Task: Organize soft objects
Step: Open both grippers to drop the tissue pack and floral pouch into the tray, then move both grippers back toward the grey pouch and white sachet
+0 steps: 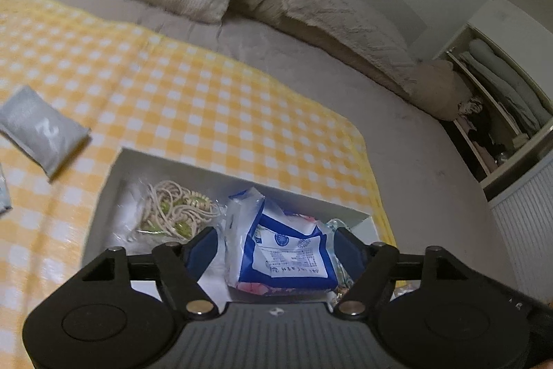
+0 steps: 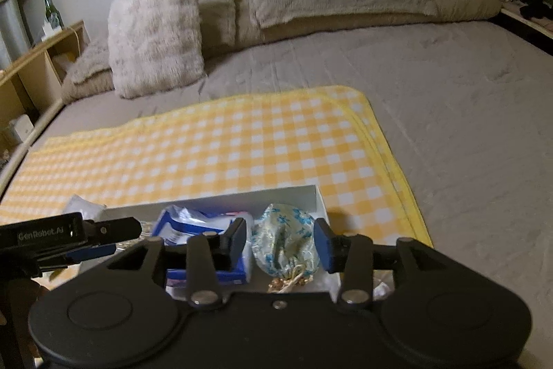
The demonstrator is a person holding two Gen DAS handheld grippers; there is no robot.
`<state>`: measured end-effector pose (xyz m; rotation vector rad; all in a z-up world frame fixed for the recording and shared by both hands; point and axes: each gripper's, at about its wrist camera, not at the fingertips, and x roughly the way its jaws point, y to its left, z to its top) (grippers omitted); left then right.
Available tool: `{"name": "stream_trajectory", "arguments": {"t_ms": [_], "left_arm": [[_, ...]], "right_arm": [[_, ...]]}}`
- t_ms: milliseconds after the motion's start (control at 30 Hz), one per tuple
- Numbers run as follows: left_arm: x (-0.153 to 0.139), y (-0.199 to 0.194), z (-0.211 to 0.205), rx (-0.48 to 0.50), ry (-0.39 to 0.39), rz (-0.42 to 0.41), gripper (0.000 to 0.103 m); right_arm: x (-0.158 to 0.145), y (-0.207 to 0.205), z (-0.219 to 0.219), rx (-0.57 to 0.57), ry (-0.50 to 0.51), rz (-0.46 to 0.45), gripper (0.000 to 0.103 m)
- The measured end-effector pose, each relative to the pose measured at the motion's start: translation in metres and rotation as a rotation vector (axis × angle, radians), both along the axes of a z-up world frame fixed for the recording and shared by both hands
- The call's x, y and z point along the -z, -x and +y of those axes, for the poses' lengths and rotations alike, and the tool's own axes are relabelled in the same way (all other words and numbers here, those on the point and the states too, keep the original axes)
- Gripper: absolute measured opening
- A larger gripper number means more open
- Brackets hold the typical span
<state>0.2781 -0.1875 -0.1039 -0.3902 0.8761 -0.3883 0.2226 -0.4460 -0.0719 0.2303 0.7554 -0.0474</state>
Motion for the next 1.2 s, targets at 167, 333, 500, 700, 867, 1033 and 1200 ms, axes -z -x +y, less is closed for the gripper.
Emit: {"name": "stream_trajectory", "arguments": {"t_ms": [167, 333, 500, 700, 867, 1033, 1200], "left_arm": [[-0.019, 0.017, 0.008, 0.020, -0.043, -0.051, 0.081], [-0.036, 0.035, 0.014, 0.047, -0.083, -0.097, 0.086], [-0.047, 0.052, 0.020, 0.072, -0.123, -0.131, 0.093], [-0.054, 0.071, 0.026, 0.091, -0.173, -0.159, 0.100], [-0.057, 0.084, 0.030, 0.108, -0.214, -0.186, 0.103], [-0.056, 0.094, 0.034, 0.130, -0.238, -0.201, 0.103], [-0.056, 0.103, 0.035, 0.152, -0.263, -0.222, 0.103]], "right_arm": [[-0.017, 0.021, 0.002, 0.014, -0.003, -0.046, 0.049], [-0.033, 0.045, 0.005, 0.030, -0.009, -0.096, 0.062], [-0.043, 0.064, 0.013, 0.036, -0.024, -0.123, 0.069], [-0.051, 0.085, 0.020, 0.048, 0.000, -0.137, 0.078], [-0.051, 0.098, 0.026, 0.050, 0.027, -0.131, 0.084], [-0.049, 0.113, 0.037, 0.050, 0.055, -0.130, 0.095], [-0.047, 0.125, 0.047, 0.062, 0.089, -0.134, 0.103]]}}
